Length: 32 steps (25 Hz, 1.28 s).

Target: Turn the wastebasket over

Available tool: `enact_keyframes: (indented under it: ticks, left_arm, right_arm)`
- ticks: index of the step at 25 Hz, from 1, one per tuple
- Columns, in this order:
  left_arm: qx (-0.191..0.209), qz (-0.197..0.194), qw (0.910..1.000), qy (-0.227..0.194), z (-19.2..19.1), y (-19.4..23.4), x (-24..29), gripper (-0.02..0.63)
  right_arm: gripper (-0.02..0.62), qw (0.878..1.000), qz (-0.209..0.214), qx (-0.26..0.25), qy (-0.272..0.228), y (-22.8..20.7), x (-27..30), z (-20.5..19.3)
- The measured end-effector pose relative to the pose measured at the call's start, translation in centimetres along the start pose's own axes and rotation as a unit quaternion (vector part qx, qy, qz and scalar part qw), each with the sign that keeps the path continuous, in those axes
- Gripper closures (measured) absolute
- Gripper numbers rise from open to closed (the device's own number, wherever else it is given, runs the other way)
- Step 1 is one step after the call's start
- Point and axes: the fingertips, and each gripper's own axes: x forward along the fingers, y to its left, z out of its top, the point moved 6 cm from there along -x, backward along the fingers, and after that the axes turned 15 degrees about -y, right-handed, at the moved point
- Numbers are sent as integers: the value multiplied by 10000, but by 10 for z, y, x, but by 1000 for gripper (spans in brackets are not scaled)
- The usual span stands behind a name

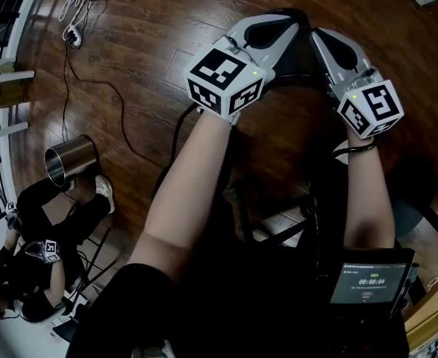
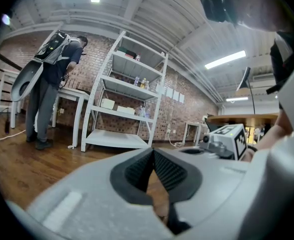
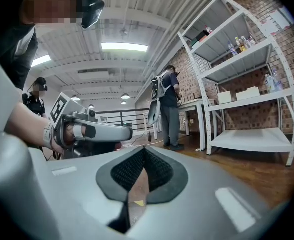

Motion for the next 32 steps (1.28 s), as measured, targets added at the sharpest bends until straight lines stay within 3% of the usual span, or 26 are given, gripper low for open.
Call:
enact_keyframes:
  ticks: [17,24,28,30,32]
  left_arm:
    - [26,-164,9998,-60,3,-3,22,604]
    - [223,-59,9997,10,7,9,12,604]
    - [151,34,9998,-153,17,14,8,604]
    - [75,42,9997,-240,21,13,8,604]
    - [39,17,9996,-282,23,11,9,604]
  right_arm:
    - [584,9990,-425,132,91,-30,-7,-15]
    - [584,9980,-581,189,177,-34,8,-48]
    - [584,9906,-894,1004,-243,-31,5,-75]
    - [584,9742,-1150,1811,-696,-31,-3,-91]
    - [584,9476,-1371,2609,-1234,-32,-13,-111]
